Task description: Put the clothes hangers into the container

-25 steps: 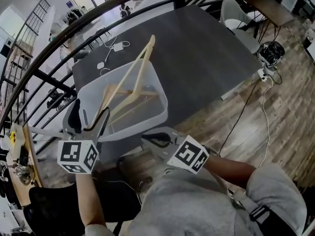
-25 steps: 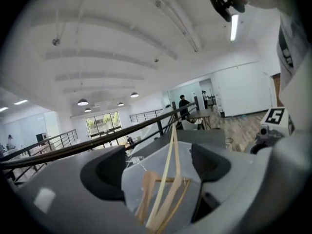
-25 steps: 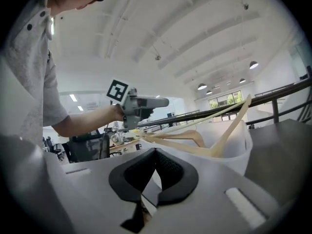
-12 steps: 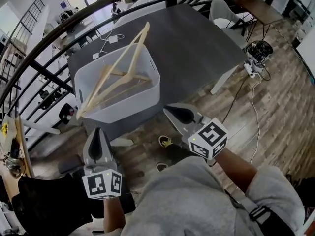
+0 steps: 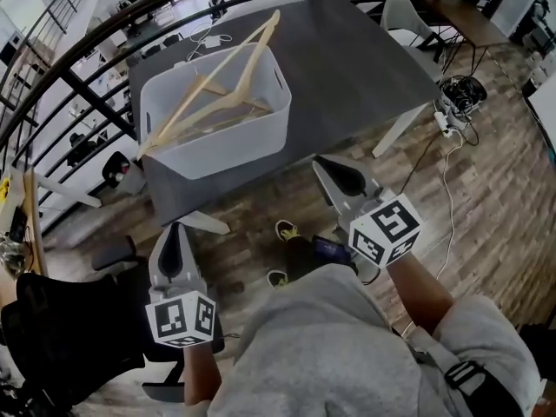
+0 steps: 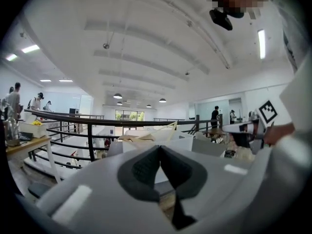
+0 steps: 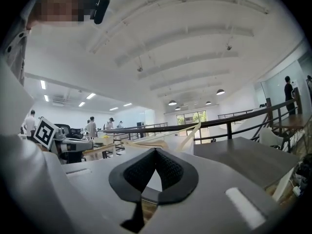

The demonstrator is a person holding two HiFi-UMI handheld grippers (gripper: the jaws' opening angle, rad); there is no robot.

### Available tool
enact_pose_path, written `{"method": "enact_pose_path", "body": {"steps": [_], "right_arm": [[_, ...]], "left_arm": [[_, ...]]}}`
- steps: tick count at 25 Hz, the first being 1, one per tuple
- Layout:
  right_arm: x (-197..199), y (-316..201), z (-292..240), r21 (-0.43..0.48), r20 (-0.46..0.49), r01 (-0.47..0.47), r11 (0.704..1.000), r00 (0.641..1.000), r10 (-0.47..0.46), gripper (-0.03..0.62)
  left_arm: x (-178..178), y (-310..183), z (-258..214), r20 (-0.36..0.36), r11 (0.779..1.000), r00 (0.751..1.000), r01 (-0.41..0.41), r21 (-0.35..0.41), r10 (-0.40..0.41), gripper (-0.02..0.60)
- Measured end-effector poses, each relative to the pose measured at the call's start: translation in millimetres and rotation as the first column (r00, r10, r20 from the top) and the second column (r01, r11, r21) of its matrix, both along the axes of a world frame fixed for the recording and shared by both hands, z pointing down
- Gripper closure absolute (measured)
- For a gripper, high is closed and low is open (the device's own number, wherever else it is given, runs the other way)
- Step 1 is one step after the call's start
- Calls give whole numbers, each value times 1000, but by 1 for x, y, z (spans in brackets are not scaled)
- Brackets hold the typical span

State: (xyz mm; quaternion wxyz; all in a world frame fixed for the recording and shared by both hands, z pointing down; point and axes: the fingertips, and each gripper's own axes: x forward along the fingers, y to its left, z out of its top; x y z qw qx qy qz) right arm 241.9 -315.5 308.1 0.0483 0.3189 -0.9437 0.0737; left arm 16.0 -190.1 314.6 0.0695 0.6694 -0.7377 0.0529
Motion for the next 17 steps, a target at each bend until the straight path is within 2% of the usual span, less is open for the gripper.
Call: {"method": "enact_pose_path", "body": {"steps": [8,17], "right_arm": [[-8,9,-4,38,-25,29,999,999,-28,594],[1,2,-2,27,-27,19,999,999,-18,595]], "left_arm": [[3,6,10,-10,999,1000,1,-35,-1,571],[22,-12,15,-24,997,998,-61,-52,60,571]]}}
